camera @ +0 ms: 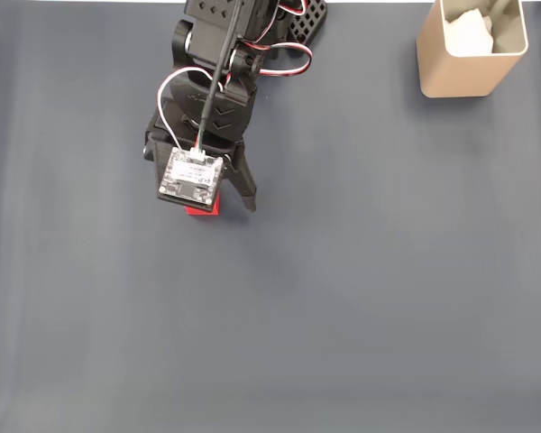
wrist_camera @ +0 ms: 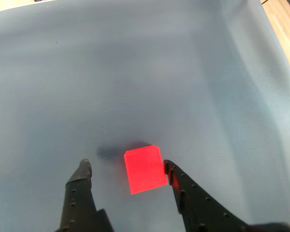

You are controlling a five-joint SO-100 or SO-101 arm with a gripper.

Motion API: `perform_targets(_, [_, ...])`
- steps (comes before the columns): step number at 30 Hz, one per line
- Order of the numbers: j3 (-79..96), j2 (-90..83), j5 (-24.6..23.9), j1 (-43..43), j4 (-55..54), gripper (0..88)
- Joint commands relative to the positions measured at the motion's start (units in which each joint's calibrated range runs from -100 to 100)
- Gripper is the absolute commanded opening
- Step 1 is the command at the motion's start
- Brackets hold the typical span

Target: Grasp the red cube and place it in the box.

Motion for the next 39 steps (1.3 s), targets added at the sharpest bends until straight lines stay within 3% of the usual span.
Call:
perform_targets(1, [-3.0,-0.1,-0.4,-0.5,-0.9,36.1])
perform_targets(32, [-3.0,1.3,-0.8,-0.7,-1.6,36.0])
perform_targets(39, [-2.8,1.3,-0.6,-0.8,-1.0,29.3])
